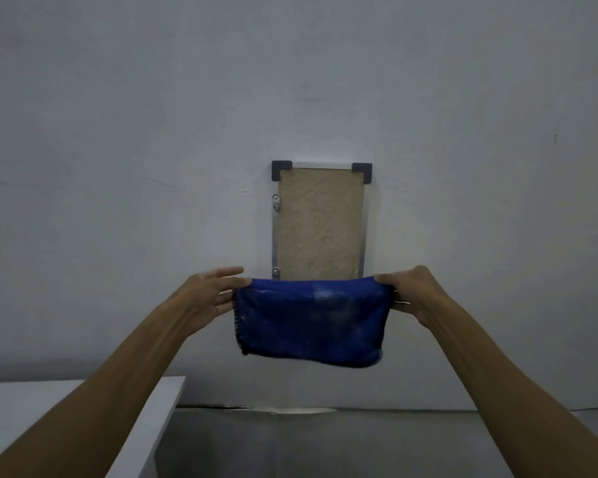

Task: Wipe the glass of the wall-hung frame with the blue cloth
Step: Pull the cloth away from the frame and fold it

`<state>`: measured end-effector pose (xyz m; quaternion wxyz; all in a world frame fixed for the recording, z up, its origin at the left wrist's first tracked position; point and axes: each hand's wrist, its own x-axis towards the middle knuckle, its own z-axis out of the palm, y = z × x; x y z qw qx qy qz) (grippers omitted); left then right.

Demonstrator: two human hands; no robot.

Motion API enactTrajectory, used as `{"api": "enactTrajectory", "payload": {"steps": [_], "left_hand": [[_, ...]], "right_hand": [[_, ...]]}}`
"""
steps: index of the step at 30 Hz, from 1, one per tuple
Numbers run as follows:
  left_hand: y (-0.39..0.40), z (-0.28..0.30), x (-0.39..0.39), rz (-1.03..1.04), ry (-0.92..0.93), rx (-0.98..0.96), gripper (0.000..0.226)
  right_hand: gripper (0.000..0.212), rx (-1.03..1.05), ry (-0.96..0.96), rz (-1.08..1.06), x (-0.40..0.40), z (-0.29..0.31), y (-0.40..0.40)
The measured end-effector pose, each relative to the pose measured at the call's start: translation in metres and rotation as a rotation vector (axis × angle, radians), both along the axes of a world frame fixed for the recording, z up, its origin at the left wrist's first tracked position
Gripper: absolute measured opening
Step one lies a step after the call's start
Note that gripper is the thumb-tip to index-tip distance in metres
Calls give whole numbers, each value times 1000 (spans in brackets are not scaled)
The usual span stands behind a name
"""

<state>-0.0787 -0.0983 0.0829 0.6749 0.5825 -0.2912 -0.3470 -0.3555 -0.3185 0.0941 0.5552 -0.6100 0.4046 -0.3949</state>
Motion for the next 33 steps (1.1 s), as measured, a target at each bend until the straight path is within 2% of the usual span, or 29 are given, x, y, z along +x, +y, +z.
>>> {"api": "enactTrajectory", "payload": {"steps": [3, 5, 7, 10, 12, 13, 17, 19, 21, 23, 27, 30, 33], "left_hand": [[8, 10, 1, 0, -211, 97, 47], [10, 16, -1, 79, -348, 119, 38], [11, 22, -1, 173, -465, 118, 30], [12, 33, 2, 249, -627, 164, 21], [14, 40, 6, 235, -666, 225, 15], [15, 44, 8, 223, -667, 248, 12], [23, 54, 21, 124, -607, 259, 11], [28, 53, 27, 10, -458, 190, 18], [31, 46, 30, -44, -301, 92, 24], [28, 37, 27, 31, -288, 77, 24], [16, 21, 11, 209, -345, 123, 18], [11, 22, -3, 216, -298, 118, 16], [3, 28, -20, 166, -251, 116, 19]], "right_hand": [[36, -32, -27, 82, -3, 7, 3], [42, -64, -39, 233, -8, 13, 5], [43, -152, 47, 378, -11, 19, 5], [26, -392, 262, 389, -9, 24, 6], [10, -498, 311, 350, -8, 27, 4], [8, -530, 325, 338, -8, 29, 4], [22, -599, 376, 294, -7, 35, 2], [29, -557, 301, 339, -9, 32, 3], [33, -415, 178, 433, -10, 28, 5], [35, -338, 180, 411, -4, 22, 6], [37, -369, 285, 193, 16, 5, 10], [36, -382, 278, 60, 28, -2, 17], [38, -336, 273, 70, 40, -4, 30]]}}
